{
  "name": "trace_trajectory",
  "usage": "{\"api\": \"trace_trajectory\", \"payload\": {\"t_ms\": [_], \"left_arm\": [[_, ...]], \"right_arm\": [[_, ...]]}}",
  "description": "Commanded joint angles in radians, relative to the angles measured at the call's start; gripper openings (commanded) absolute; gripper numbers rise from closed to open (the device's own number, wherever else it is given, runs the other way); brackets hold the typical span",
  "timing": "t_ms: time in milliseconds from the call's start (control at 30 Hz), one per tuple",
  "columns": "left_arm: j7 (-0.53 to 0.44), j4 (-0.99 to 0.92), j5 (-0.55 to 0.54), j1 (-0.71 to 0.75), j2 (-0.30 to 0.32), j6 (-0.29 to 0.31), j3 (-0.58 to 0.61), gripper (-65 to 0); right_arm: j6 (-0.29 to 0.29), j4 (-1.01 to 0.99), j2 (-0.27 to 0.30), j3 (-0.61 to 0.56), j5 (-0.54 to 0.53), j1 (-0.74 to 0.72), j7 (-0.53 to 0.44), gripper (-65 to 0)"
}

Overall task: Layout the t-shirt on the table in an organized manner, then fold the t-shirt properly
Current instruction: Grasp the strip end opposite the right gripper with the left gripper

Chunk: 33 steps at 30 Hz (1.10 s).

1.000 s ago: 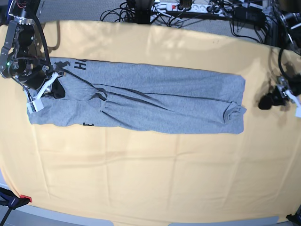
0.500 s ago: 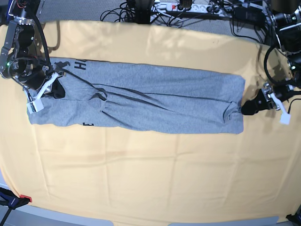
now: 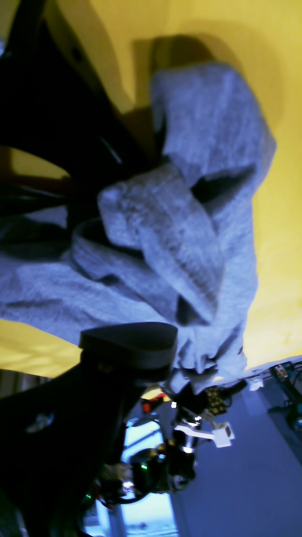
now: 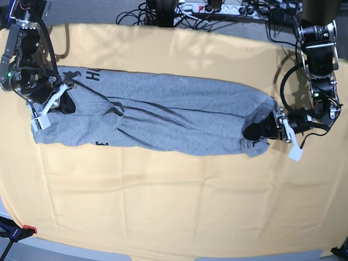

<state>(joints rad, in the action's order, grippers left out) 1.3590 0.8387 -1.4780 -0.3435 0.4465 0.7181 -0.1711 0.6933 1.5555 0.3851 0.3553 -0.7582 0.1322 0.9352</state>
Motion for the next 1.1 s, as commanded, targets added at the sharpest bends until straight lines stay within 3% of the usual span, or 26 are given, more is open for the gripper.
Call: {"api": "trace_trajectory", "payload": {"t_ms": [0, 67, 233, 433, 567, 667, 867, 933, 1067], "left_arm": [[0.037, 0.021, -0.006, -0.015, -0.006, -0.020, 0.008, -23.4], [0.037, 0.060, -0.006, -0.026, -0.006, -0.020, 0.008, -23.9], [0.037, 0.156, -0.006, -0.025, 0.004, -0.059, 0.008, -37.3], [0.037, 0.196, -0.006, -0.028, 0.075, -0.060, 0.006, -40.2], [0.037, 0.196, -0.006, -0.031, 0.123, -0.060, 0.006, -60.0], [0.037, 0.196, -0.006, -0.031, 0.143, -0.060, 0.006, -65.0], [0.037, 0.196, -0.006, -0.031, 0.129, -0.057, 0.006, -64.4], [0.037, 0.196, -0.006, -0.030, 0.123, -0.057, 0.006, -55.8], [0.037, 0.195, -0.006, -0.016, 0.118, -0.057, 0.006, -26.4]], "right_arm": [[0.005, 0.015, 0.016, 0.005, 0.001, -0.011, 0.000, -65.0], [0.005, 0.015, 0.016, 0.005, 0.000, -0.012, -0.001, -65.0], [0.005, 0.015, 0.016, 0.005, 0.000, -0.014, -0.002, -65.0], [0.005, 0.015, 0.016, 0.005, 0.000, -0.014, -0.001, -65.0], [0.005, 0.015, 0.016, 0.005, 0.000, -0.016, -0.001, -65.0], [0.005, 0.015, 0.016, 0.005, 0.000, -0.016, 0.000, -65.0], [0.005, 0.015, 0.016, 0.005, -0.003, -0.016, 0.000, -65.0], [0.005, 0.015, 0.016, 0.005, -0.003, -0.016, 0.000, -65.0], [0.005, 0.015, 0.016, 0.005, -0.003, -0.016, 0.000, -65.0]]}}
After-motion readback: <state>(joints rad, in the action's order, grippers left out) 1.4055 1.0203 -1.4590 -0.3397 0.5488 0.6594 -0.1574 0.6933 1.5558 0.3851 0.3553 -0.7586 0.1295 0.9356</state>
